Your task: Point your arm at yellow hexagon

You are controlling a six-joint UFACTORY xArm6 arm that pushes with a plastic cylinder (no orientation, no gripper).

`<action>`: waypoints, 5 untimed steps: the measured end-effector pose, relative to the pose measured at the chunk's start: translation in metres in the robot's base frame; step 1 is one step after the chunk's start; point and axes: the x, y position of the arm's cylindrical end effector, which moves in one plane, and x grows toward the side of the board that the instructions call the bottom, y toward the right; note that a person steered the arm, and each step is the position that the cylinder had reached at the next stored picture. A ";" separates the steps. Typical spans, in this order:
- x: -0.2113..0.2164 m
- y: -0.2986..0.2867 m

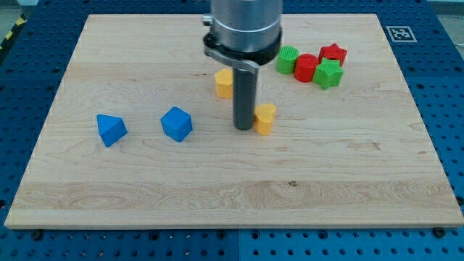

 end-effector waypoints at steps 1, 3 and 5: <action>0.000 0.014; -0.013 -0.053; -0.090 -0.091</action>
